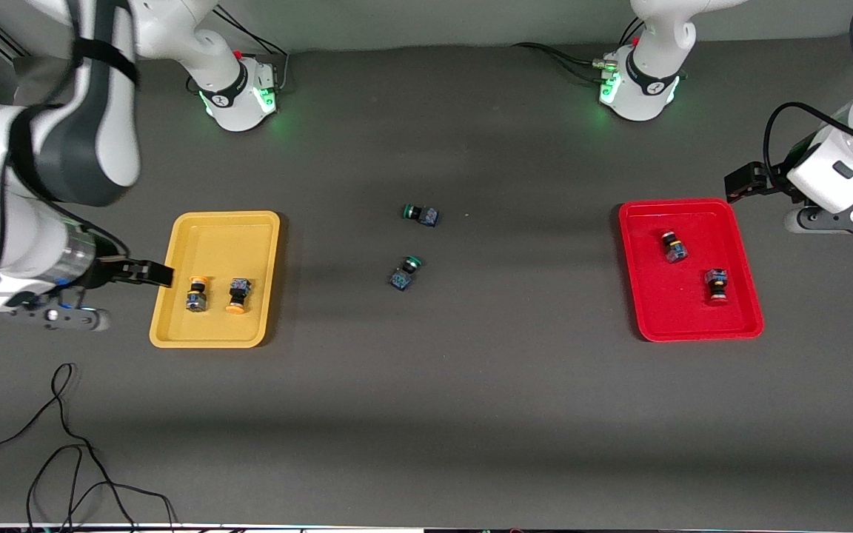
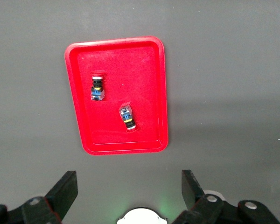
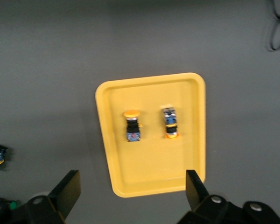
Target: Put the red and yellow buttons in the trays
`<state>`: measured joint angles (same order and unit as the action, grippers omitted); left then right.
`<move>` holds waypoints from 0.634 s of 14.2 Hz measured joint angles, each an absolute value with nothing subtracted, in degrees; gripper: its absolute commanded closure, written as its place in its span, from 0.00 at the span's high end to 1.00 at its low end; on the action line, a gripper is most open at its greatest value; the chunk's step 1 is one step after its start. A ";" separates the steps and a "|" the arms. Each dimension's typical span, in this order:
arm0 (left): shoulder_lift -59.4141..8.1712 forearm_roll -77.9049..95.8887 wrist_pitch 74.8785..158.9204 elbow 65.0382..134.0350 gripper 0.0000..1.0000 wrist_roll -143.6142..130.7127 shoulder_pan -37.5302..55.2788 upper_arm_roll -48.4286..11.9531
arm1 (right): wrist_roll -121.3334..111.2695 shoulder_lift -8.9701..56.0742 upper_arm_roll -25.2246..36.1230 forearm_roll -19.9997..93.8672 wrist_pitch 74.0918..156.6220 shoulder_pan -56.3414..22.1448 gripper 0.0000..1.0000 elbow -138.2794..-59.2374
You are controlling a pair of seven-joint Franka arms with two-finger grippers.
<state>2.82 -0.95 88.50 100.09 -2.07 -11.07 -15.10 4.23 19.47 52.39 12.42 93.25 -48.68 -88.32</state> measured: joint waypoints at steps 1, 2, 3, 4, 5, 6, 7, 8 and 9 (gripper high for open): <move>2.82 -0.95 88.49 100.09 0.99 -2.07 -11.06 -15.12 | 5.65 16.27 45.65 10.33 93.26 -42.82 1.00 -88.26; 2.82 -0.95 88.49 100.09 0.99 -2.07 -11.05 -15.14 | 6.63 13.35 39.14 9.02 93.26 -37.02 1.00 -88.24; 2.82 -0.94 88.46 100.09 0.99 -2.07 -11.05 -15.17 | 7.20 10.93 33.50 8.00 93.25 -31.91 1.00 -88.25; 2.82 -0.94 88.32 100.09 0.99 -2.07 -11.05 -15.18 | 7.48 9.02 28.68 6.93 93.19 -27.44 1.00 -88.40; 2.82 -0.94 88.15 100.09 0.99 -2.07 -11.05 -15.19 | 7.60 7.46 23.86 5.62 93.14 -22.91 1.00 -88.82; 2.82 -0.94 88.07 100.09 0.99 -2.07 -11.04 -15.20 | 7.62 6.12 18.96 4.52 93.15 -18.17 1.00 -89.59; 2.82 -0.94 88.06 100.09 0.99 -2.07 -11.04 -15.21 | 7.63 5.07 14.38 3.98 93.16 -13.41 1.00 -90.48; 2.82 -0.93 88.05 100.09 0.99 -2.07 -11.03 -15.23 | 7.63 4.23 10.46 3.82 93.22 -8.98 1.00 -91.37; 2.82 -0.92 88.05 100.09 0.99 -2.07 -11.03 -15.26 | 7.54 3.57 7.73 3.77 93.27 -5.56 1.00 -92.11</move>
<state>2.82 -0.92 88.05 100.09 -2.07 -11.03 -15.26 7.54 3.57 7.73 3.77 93.27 -5.56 -92.11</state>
